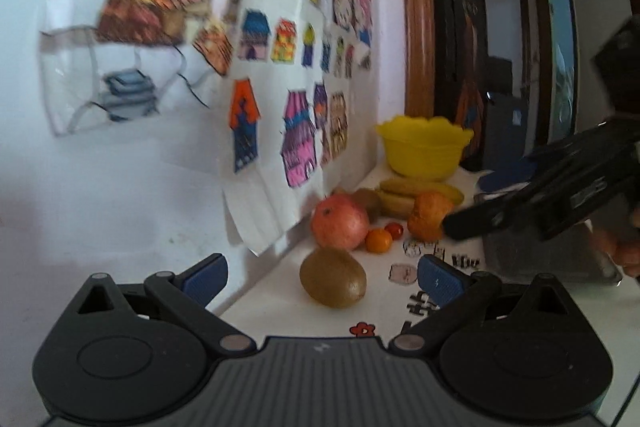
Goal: Organize fruits
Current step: 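Move the left tool toward the kiwi while the right tool approaches the tangerine, then close the left tool on the kiwi while the right tool grasps the tangerine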
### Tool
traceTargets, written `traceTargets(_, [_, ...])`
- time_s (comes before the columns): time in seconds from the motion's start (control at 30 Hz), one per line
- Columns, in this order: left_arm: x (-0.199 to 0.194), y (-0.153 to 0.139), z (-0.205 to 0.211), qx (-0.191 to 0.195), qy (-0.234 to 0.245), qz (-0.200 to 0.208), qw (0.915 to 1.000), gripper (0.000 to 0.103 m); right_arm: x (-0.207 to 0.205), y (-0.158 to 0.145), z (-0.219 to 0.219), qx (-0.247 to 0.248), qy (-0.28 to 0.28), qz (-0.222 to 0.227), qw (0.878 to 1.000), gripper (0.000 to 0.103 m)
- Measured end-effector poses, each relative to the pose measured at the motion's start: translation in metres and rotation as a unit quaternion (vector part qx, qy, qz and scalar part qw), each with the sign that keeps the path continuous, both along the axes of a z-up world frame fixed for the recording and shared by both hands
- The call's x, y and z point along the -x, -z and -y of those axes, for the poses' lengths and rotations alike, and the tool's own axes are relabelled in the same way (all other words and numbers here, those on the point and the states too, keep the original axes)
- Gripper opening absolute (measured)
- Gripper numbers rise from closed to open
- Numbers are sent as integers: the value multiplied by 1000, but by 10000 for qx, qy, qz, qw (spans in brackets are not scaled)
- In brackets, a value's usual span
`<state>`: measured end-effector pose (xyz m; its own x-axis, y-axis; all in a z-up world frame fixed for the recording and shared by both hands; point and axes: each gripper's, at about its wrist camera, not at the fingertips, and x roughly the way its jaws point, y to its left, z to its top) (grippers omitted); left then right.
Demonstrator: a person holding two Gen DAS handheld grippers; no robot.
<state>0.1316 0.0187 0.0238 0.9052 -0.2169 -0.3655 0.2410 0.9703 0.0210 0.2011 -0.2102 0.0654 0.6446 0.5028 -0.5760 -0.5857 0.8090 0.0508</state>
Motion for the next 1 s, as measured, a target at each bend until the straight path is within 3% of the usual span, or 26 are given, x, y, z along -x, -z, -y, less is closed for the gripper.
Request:
traceTargets(0.37, [-51, 37, 13, -569, 316, -472, 9968, 102, -84, 49, -1, -167, -21, -732, 9972, 85])
traceTargets(0.43, [-59, 41, 14, -576, 394, -578, 9959, 102, -90, 56, -3, -125, 11, -737, 9972, 78])
traceTargets(0.63, [-77, 44, 12, -336, 403, -998, 9936, 102, -99, 66, -6, -73, -112, -685, 9976, 71])
traceTargets(1.0, [-91, 43, 18, -485, 434, -981, 9930, 98, -111, 77, -18, 177, 60, -489, 9986, 69])
